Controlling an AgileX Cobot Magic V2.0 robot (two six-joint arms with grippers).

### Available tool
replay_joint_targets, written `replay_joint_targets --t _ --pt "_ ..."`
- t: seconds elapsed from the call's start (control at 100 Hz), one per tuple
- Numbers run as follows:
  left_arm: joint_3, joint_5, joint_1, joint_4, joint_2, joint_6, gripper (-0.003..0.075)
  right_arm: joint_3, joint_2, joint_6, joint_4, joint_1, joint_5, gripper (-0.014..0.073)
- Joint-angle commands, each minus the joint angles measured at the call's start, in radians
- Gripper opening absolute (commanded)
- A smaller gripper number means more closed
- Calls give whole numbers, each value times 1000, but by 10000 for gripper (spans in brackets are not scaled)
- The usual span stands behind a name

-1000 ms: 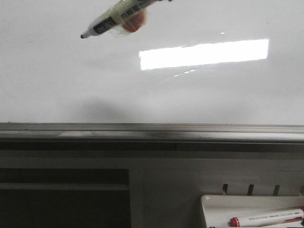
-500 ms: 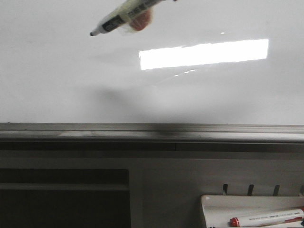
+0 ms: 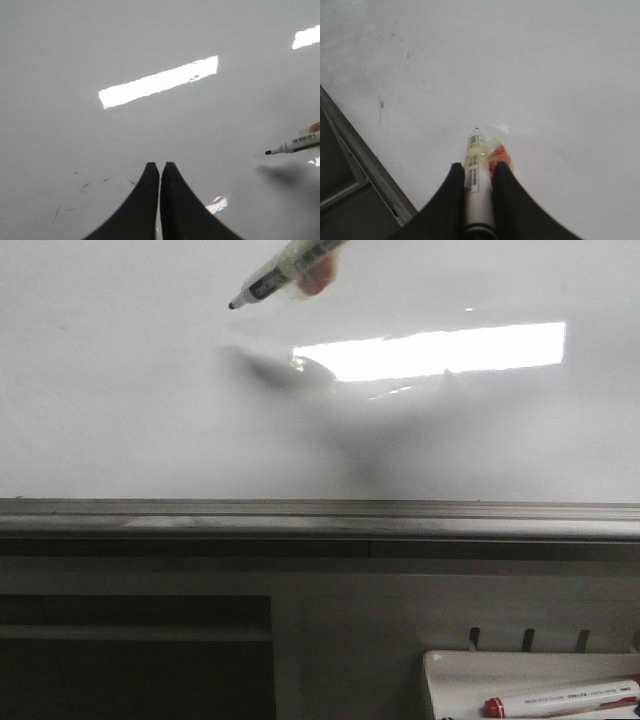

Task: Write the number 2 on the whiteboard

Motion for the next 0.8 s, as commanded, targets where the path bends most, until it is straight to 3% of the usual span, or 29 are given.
replay_joint_targets --t 0.0,0.45,0.79 --pt "-27 -70 5 2 8 -10 -20 -50 10 -3 -22 -8 -68 -71" --pt "-27 -70 5 2 8 -10 -20 -84 57 -22 -47 -38 -143 -71" --pt "-27 -70 5 2 8 -10 -20 -25 -17 -29 -47 -91 43 -50"
